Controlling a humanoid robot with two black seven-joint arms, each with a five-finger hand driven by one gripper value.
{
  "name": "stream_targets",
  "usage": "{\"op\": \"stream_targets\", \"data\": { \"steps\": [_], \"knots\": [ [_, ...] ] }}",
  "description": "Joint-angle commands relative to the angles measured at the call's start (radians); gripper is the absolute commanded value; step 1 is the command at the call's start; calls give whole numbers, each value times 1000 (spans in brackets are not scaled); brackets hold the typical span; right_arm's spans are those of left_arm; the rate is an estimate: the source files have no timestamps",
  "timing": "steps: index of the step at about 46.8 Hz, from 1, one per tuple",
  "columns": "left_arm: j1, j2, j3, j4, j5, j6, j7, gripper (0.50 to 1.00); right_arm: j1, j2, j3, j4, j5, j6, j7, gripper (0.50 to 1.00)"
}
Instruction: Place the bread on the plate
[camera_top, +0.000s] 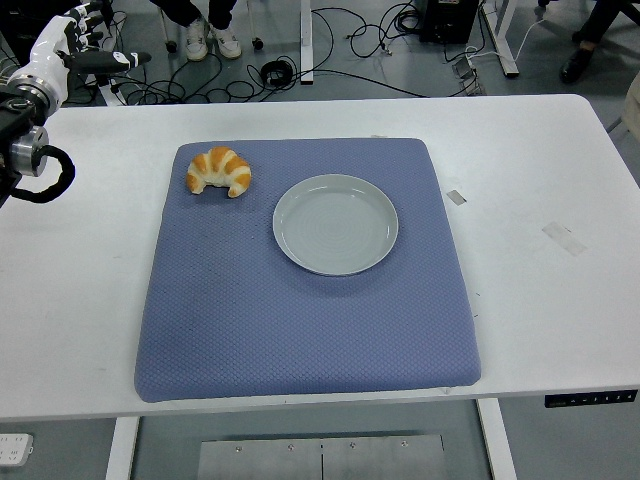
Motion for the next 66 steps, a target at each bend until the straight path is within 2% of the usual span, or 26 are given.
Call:
{"op": "stream_targets", "data": {
  "steps": [1,40,66],
  "knots": [
    [1,0,0,0,0,2,0,974,0,0,0,0,0,0,0,1000],
    [7,9,-57,0,1,0,-16,977,0,0,0,0,0,0,0,1000],
    [-8,44,78,-15,95,2,3,971,0,0,0,0,0,0,0,1000]
  ]
}}
